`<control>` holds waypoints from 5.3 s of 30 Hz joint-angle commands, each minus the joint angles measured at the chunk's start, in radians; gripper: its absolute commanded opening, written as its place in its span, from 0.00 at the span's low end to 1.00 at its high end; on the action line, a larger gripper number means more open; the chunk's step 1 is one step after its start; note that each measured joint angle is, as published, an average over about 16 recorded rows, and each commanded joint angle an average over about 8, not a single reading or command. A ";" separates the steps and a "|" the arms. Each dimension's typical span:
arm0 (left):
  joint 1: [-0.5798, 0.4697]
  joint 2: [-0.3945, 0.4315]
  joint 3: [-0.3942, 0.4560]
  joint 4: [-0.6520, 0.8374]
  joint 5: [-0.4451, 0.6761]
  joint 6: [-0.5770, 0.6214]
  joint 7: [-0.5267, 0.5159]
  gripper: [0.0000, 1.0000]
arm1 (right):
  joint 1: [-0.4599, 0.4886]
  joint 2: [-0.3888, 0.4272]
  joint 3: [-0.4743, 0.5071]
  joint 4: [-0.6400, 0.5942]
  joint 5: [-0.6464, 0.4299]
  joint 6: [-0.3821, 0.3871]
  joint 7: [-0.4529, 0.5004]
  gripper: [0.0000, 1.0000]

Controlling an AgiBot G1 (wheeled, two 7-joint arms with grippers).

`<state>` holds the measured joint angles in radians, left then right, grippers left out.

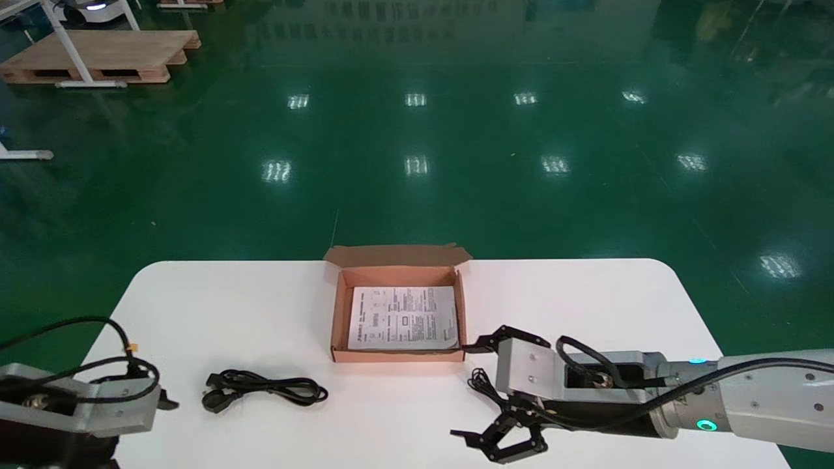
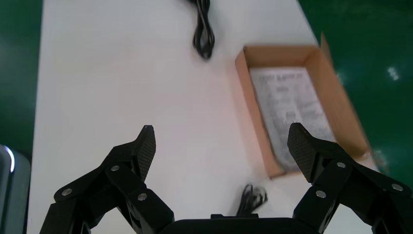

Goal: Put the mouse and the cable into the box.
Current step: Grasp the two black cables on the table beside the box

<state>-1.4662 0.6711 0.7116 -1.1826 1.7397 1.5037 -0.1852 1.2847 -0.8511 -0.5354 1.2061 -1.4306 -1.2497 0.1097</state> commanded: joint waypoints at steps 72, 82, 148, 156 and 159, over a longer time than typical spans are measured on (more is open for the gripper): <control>0.028 0.408 0.068 0.528 0.231 -0.554 0.353 1.00 | -0.029 -0.180 -0.165 -0.080 -0.564 0.280 0.364 1.00; 0.028 0.410 0.068 0.531 0.231 -0.555 0.354 1.00 | -0.046 -0.235 -0.187 -0.174 -0.640 0.356 0.362 1.00; 0.028 0.410 0.068 0.531 0.231 -0.556 0.354 0.00 | -0.036 -0.274 -0.197 -0.244 -0.698 0.402 0.379 0.00; 0.020 0.407 0.067 0.526 0.234 -0.557 0.358 0.00 | -0.022 -0.268 -0.188 -0.236 -0.694 0.406 0.381 0.00; -0.007 0.395 0.058 0.508 0.228 -0.553 0.363 0.00 | 0.005 -0.254 -0.171 -0.223 -0.687 0.414 0.386 0.00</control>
<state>-1.4888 1.0626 0.7621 -0.6817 1.9582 0.9527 0.1796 1.3039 -1.0992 -0.7001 0.9808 -2.1175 -0.8335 0.4991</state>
